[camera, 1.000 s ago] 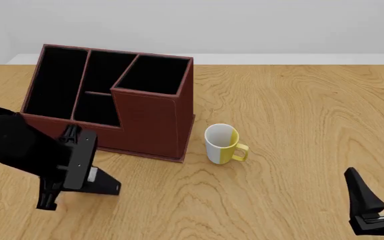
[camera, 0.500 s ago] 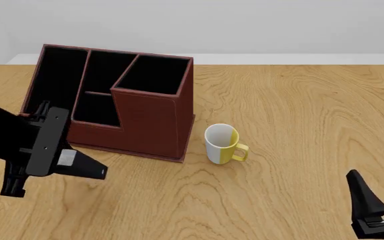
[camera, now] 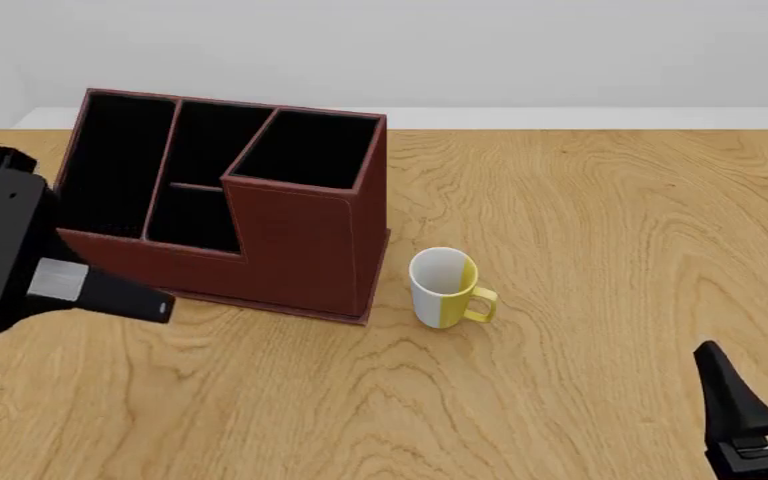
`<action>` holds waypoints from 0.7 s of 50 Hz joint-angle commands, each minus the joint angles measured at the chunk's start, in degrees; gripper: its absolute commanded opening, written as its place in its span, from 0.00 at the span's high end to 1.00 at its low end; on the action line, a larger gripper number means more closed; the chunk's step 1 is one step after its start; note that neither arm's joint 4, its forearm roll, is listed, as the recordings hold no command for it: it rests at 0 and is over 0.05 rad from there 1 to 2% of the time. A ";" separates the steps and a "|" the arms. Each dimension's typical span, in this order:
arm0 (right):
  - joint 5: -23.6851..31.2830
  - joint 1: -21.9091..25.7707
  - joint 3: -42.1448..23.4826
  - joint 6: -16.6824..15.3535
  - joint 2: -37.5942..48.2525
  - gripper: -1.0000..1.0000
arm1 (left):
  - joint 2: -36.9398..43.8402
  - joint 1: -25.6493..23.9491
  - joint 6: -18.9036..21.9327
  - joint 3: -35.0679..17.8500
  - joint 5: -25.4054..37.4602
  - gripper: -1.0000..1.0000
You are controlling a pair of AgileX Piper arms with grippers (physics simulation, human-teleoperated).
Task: Pick up the book and place it in the front compartment of the caddy.
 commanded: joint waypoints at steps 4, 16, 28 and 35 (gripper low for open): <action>0.72 -0.08 -0.02 0.32 -0.99 0.00 | -0.64 0.22 4.78 -7.03 0.55 1.00; 0.70 -0.15 0.01 0.32 -1.00 0.00 | 0.78 0.94 7.27 -12.48 0.55 1.00; 0.61 -0.31 -0.03 0.25 -0.89 0.00 | 1.74 1.78 11.10 -15.16 -0.78 1.00; 0.41 -0.43 -0.02 0.21 -0.68 0.00 | 2.80 -2.12 10.90 -13.60 -7.77 1.00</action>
